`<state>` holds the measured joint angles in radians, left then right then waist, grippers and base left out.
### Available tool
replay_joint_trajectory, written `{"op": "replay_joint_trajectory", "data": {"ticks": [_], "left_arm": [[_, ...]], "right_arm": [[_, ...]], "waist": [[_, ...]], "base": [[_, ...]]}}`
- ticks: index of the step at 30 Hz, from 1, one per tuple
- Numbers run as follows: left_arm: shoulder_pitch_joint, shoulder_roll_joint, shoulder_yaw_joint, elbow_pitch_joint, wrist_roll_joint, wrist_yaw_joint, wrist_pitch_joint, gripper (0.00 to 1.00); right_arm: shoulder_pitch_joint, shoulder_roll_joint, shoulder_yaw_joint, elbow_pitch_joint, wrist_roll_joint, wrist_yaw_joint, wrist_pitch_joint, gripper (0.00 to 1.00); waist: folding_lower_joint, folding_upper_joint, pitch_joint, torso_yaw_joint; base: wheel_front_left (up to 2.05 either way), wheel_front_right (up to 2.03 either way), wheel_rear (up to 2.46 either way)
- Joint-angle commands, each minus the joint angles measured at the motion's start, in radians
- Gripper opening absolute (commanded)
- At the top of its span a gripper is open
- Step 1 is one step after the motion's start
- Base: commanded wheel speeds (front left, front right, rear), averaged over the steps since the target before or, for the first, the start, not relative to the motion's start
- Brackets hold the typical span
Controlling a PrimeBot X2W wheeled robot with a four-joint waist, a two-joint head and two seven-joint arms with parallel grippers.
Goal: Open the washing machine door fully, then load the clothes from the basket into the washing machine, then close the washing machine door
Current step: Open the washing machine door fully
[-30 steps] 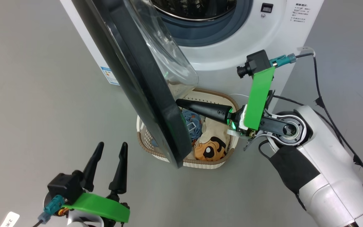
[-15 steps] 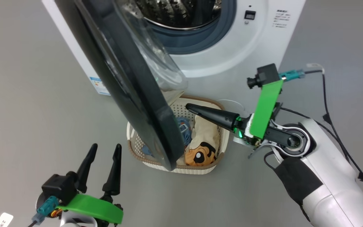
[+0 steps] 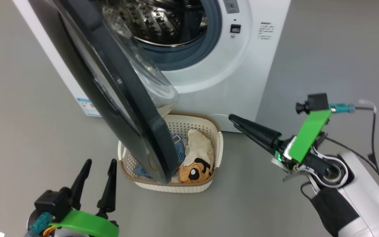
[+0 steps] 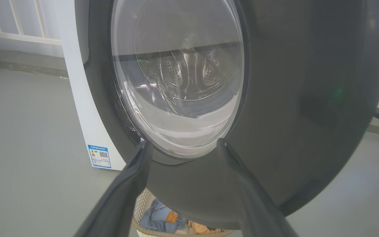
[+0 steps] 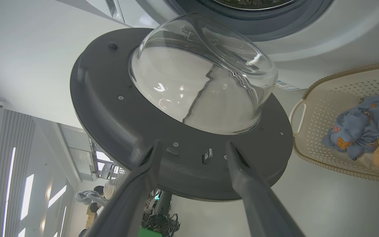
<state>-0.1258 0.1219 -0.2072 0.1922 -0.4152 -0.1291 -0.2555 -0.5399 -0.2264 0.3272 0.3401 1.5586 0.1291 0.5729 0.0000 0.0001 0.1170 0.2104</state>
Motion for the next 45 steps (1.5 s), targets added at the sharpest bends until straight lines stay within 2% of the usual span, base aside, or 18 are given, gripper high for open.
{"op": "replay_joint_trajectory", "data": {"ticks": [1,13,22,26,27,33,37,39,45], "left_arm": [[-0.006,0.026,0.044,-0.02,-0.007,-0.002,-0.006,1.0],[0.048,0.029,0.093,-0.033,0.0,-0.002,-0.006,1.0],[0.111,0.028,0.141,-0.039,0.003,-0.002,-0.006,1.0],[0.126,0.026,0.155,-0.043,0.006,-0.002,-0.006,1.0],[0.129,0.027,0.156,-0.043,0.007,-0.002,-0.006,1.0],[0.132,0.029,0.154,-0.041,0.008,-0.002,-0.006,1.0],[0.134,0.029,0.154,-0.039,0.007,-0.002,-0.006,1.0],[0.135,0.029,0.155,-0.038,0.007,-0.002,-0.006,1.0],[0.136,0.028,0.157,-0.04,0.008,-0.002,-0.006,1.0]], "right_arm": [[0.022,-0.002,0.001,-0.031,-0.01,0.002,-0.015,1.0],[0.167,-0.082,-0.02,-0.059,-0.046,0.002,-0.133,1.0],[0.276,-0.175,0.048,-0.042,-0.14,0.002,-0.294,1.0],[0.296,-0.227,0.113,-0.024,-0.216,0.002,-0.41,1.0],[0.3,-0.247,0.148,-0.01,-0.251,0.002,-0.485,1.0],[0.294,-0.29,0.246,0.039,-0.332,0.002,-0.735,1.0],[0.283,-0.304,0.292,0.085,-0.39,0.002,-0.824,1.0],[0.278,-0.302,0.282,0.096,-0.427,0.002,-0.833,1.0],[0.323,-0.246,0.095,0.045,-0.651,0.002,-0.834,1.0]], "waist": [[0.0,-0.0001,-0.02,-0.023],[0.0,-0.0001,-0.058,-0.1],[0.0,-0.0001,-0.099,-0.163],[0.0,-0.0001,-0.101,-0.182],[0.0,-0.0001,-0.102,-0.188],[0.0,-0.0001,-0.105,-0.193],[0.0,-0.0001,-0.107,-0.19],[0.0,-0.0001,-0.108,-0.188],[0.0,-0.0001,-0.103,-0.181]], "base": [[0.0,0.0,0.0],[0.0,0.0,0.0],[0.0,0.0,0.0],[0.0,0.0,0.0],[0.0,0.0,0.0],[0.0,0.0,0.0],[0.0,0.0,0.0],[0.0,0.0,0.0],[0.0,0.0,0.0]]}}
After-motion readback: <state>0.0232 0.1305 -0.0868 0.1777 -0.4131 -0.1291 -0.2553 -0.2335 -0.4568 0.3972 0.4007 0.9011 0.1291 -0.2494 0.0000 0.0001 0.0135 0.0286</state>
